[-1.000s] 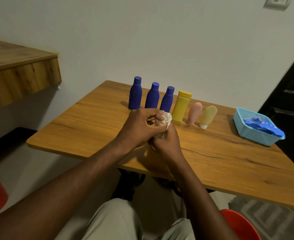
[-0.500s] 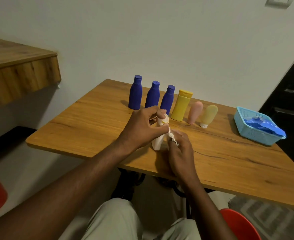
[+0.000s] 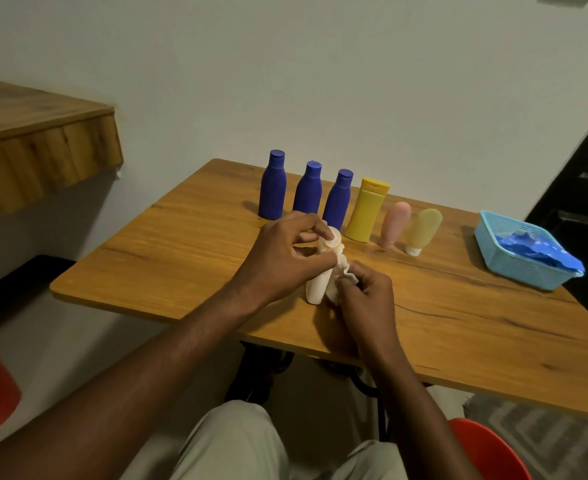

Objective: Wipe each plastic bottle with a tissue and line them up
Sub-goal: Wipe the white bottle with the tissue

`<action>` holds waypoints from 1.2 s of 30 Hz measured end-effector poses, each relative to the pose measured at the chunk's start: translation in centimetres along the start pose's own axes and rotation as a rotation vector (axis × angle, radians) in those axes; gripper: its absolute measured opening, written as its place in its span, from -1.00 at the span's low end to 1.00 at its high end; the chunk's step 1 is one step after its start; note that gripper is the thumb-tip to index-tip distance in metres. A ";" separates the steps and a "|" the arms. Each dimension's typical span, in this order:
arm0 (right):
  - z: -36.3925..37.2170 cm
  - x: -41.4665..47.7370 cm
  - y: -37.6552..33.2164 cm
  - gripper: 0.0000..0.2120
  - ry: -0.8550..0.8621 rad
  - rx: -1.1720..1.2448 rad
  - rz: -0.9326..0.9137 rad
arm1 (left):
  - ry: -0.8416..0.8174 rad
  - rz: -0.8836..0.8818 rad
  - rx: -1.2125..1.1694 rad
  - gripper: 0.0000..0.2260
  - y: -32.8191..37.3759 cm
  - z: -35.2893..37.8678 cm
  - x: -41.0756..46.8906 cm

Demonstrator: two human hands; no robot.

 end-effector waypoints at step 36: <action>1.9 -2.3 0.5 -0.67 0.029 0.138 0.162 | 0.205 0.034 0.097 -0.76 1.2 -0.4 -0.3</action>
Point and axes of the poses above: each hand's wrist, its own x-axis towards the middle knuckle, its own z-axis out of the palm, y = z × x, the point moved 10 cm from there along x, towards the middle knuckle
